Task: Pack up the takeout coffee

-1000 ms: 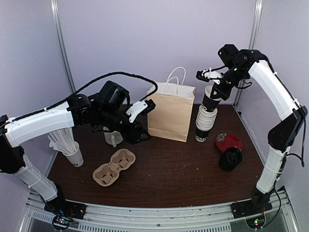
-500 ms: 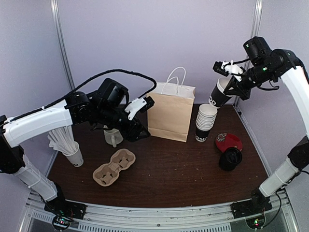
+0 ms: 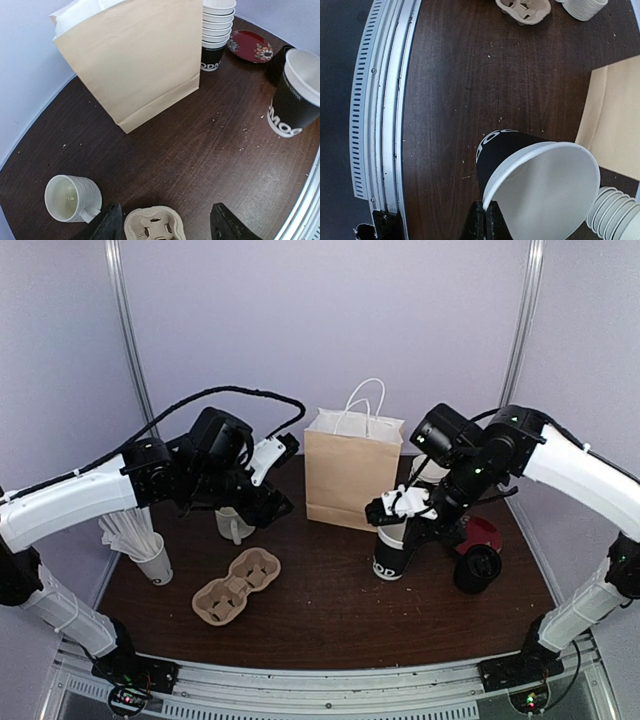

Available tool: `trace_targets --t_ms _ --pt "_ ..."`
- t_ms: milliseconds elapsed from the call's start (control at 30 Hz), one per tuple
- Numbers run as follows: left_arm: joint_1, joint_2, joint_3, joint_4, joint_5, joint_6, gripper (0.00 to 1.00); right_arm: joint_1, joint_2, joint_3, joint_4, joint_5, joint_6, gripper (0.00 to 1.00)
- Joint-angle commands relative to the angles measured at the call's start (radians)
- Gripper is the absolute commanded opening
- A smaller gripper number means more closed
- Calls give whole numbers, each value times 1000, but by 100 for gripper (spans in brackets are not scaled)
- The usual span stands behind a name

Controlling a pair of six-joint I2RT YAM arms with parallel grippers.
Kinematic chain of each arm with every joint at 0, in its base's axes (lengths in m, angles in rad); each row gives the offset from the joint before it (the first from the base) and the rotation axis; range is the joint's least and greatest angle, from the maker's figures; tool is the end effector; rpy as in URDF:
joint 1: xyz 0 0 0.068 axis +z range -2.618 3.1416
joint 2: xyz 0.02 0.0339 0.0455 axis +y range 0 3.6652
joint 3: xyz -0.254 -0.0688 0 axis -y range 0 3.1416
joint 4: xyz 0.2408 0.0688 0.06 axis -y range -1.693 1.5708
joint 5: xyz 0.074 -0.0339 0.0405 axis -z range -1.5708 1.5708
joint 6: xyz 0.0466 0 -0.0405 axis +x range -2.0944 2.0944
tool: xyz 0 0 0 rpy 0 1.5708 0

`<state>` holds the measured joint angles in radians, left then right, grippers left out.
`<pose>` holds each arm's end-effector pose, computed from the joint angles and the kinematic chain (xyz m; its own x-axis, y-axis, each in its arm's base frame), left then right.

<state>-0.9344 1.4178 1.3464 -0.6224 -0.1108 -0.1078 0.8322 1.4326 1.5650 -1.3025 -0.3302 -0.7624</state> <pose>0.1933 -0.2529 0.3303 -0.4584 0.4404 -0.7720 0.7036 0.7105 -0.0124 0.1651 0.2038 0.3476 0.0936 -0.8677 -0.4883 -0.9956 -0.0773 -0.0535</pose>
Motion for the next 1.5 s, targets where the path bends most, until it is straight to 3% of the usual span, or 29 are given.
trace_targets --t_ms 0,233,600,833,1000,1133,1333,1467 --pt "22 -55 -47 76 -98 -48 65 113 104 -5 136 41 11 0" --pt "48 -100 -87 86 -110 -54 67 231 298 42 237 66 15 0" --pt "73 -154 -155 123 -102 -42 67 248 416 52 307 69 29 0" --pt "74 -151 -155 124 -69 -42 68 252 416 56 271 28 30 24" --pt "74 -147 -135 112 -35 -35 68 240 372 156 95 -27 23 35" --pt "74 -138 -115 104 -4 -9 68 126 254 141 11 -96 39 45" --pt "71 -94 -83 90 48 11 68 -160 23 -142 65 -42 81 57" --pt "68 -85 -92 132 81 14 68 -350 -110 -256 49 28 72 59"
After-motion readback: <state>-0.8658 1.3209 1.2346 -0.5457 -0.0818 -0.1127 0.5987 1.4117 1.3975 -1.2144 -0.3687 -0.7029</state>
